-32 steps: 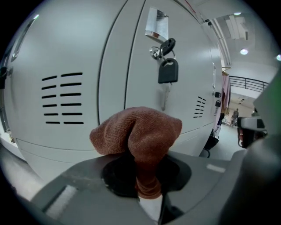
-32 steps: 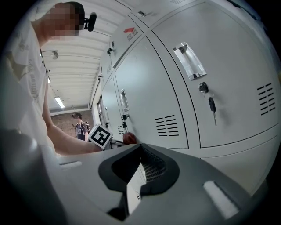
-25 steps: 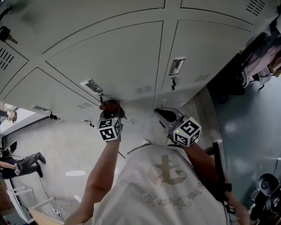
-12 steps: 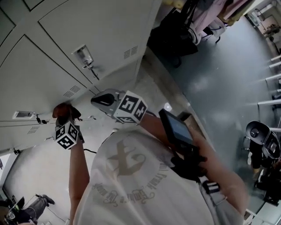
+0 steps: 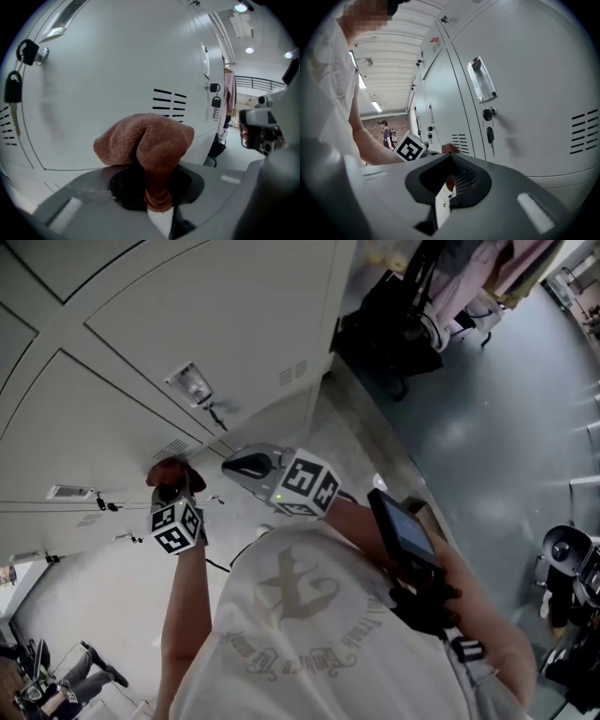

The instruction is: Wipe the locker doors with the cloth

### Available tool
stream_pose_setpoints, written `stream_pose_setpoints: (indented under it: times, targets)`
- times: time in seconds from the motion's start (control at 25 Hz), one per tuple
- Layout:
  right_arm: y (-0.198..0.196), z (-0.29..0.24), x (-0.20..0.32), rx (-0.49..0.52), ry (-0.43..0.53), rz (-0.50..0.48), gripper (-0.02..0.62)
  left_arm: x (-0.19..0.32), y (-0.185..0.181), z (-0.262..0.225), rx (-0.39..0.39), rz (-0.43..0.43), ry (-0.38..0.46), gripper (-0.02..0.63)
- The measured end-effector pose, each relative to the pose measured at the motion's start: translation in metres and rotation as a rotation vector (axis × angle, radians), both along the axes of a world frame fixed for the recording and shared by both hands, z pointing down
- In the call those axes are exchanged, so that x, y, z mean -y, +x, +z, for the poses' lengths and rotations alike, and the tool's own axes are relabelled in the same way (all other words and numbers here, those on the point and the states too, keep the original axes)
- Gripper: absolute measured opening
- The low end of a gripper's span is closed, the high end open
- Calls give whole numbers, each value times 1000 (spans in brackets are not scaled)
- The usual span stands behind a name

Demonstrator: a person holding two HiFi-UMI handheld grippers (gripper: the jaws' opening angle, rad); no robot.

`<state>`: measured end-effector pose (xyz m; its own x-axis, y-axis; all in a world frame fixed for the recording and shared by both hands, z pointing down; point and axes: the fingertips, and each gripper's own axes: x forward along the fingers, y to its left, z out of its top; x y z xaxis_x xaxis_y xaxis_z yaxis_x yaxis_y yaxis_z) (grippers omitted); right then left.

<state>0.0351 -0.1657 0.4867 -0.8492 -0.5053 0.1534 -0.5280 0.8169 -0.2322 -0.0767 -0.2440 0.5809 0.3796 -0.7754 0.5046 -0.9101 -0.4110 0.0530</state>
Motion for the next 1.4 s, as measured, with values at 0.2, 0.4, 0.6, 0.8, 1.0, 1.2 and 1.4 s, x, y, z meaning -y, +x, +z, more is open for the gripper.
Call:
stream_pose_setpoints:
  times: [0.2, 0.4, 0.6, 0.8, 1.0, 1.2, 1.4]
  targets:
    - [25, 5, -3, 6, -20, 30, 8, 1, 37, 1, -9, 53, -2, 83]
    - [30, 13, -2, 24, -49, -4, 8, 3, 61, 1, -13, 99, -12, 83]
    - [29, 11, -5, 33, -51, -25, 8, 2, 90, 1, -31, 174, -46, 84]
    - [30, 7, -5, 40, -44, -39, 8, -2, 112, -26, -34, 212, 53, 84]
    - [34, 8, -4, 38, -51, -37, 8, 6, 124, -47, 5, 245, 136, 84]
    - [27, 8, -5, 40, -53, -46, 8, 5, 114, -50, 19, 223, 156, 83]
    - [11, 12, -6, 37, -62, -61, 8, 3, 82, -56, 8, 174, 174, 83]
